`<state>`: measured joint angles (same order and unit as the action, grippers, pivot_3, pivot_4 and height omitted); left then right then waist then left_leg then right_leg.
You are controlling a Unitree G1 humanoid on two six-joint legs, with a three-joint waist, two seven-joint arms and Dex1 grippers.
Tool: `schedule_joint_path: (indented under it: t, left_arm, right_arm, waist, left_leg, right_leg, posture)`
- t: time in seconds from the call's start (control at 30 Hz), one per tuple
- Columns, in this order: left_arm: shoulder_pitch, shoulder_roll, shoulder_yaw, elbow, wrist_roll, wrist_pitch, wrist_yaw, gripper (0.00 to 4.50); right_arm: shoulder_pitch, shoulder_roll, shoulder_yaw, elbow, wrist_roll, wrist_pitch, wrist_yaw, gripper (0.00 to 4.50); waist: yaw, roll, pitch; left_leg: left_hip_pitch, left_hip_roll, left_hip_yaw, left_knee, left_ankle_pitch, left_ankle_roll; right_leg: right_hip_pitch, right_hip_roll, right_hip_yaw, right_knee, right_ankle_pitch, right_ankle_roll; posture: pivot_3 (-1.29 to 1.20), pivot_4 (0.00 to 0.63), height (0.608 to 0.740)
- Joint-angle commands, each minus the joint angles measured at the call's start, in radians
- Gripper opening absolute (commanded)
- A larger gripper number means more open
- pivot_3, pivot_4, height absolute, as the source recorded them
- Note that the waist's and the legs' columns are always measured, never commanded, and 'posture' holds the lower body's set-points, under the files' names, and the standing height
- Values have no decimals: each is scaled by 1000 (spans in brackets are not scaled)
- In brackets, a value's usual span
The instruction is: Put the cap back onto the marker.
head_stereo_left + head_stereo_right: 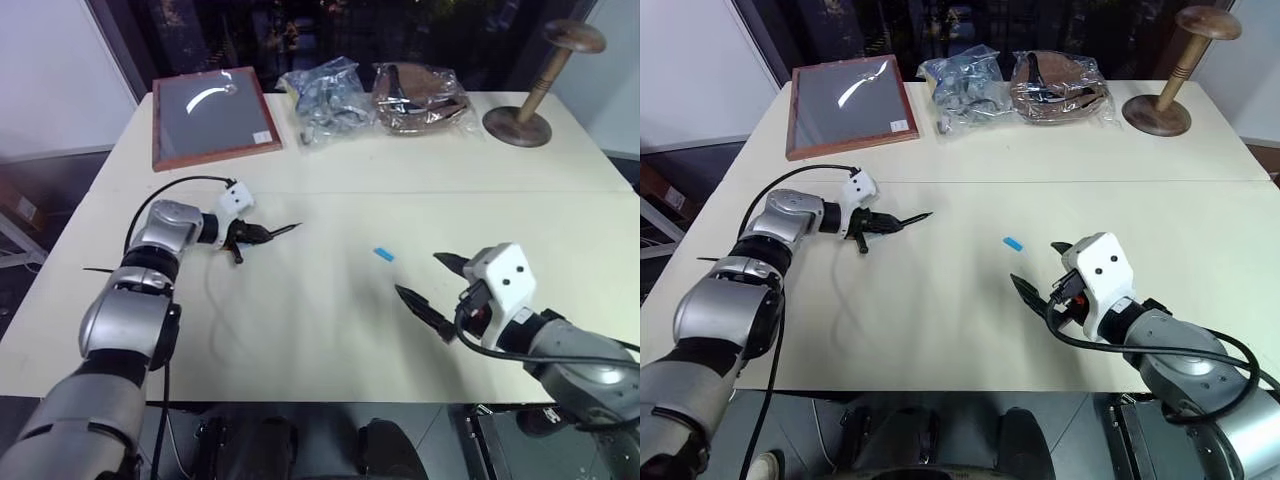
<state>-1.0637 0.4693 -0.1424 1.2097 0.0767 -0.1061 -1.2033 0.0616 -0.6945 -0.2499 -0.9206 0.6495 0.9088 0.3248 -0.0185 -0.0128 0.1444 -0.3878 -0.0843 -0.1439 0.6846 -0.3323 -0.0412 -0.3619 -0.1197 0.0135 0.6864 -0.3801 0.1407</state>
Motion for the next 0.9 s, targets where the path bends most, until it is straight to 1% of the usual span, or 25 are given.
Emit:
schedule_joint_path:
  t: [0.03,0.07,0.13,0.2,0.27,0.37,0.53,0.6,0.7,0.9]
  left_arm:
    - [18,9,24,-136,-39,-43,-56,11]
    - [36,15,28,-193,-51,-38,-69,11]
    - [92,31,50,-365,-100,26,-90,11]
    - [156,52,70,-538,-141,107,-83,11]
    - [202,66,79,-658,-162,177,-63,11]
    - [331,104,135,-973,-237,386,11,11]
    - [494,128,179,-1292,-316,621,125,11]
    - [550,133,189,-1381,-338,679,167,11]
    - [617,144,194,-1461,-348,718,219,11]
    - [665,172,205,-1529,-379,759,277,11]
  right_arm:
    - [-34,-22,12,34,-20,-26,26,4324]
    - [-47,-30,30,57,-36,-35,37,4324]
    - [-92,-38,76,123,-68,-46,50,4324]
    - [-128,-37,123,201,-108,-69,66,4324]
    - [-152,-24,142,259,-126,-99,87,4324]
    - [-240,18,190,426,-168,-170,121,4324]
    - [-349,47,257,624,-248,-279,191,4324]
    - [-384,66,281,688,-273,-313,214,4324]
    - [-417,94,316,771,-308,-360,251,4324]
    - [-447,143,355,886,-360,-425,297,4324]
  waist:
    - [0,0,0]
    - [0,0,0]
    - [-4,0,0]
    - [-7,0,0]
    - [-14,0,0]
    - [-29,0,0]
    - [-27,1,0]
    - [-25,1,0]
    - [-23,1,0]
    - [-26,1,0]
  left_leg:
    - [0,0,0,0,0,0]
    - [0,1,0,0,0,0]
    - [-1,3,-1,0,0,0]
    - [-1,4,-1,0,0,0]
    - [-1,5,-1,-1,0,0]
    - [-1,6,-1,-1,0,0]
    - [-1,6,-1,-1,0,0]
    - [-1,6,-1,-1,0,0]
    - [-1,6,-1,-1,0,0]
    - [-1,6,-1,-1,0,0]
  right_leg:
    - [0,0,0,0,0,0]
    - [0,0,0,0,0,0]
    - [-1,0,0,0,0,0]
    - [-1,0,1,-1,0,0]
    - [-2,0,1,-1,0,0]
    - [-1,1,1,-1,0,0]
    - [-2,1,2,-1,0,0]
    - [-2,1,2,-1,0,0]
    - [-2,1,2,-2,0,0]
    - [-2,1,2,-2,0,0]
  posture:
    - [0,150,740]
    - [0,150,740]
    - [0,150,740]
    - [0,150,740]
    - [0,150,740]
    - [0,150,740]
    - [0,150,740]
    - [0,150,740]
    - [0,150,740]
    - [0,150,740]
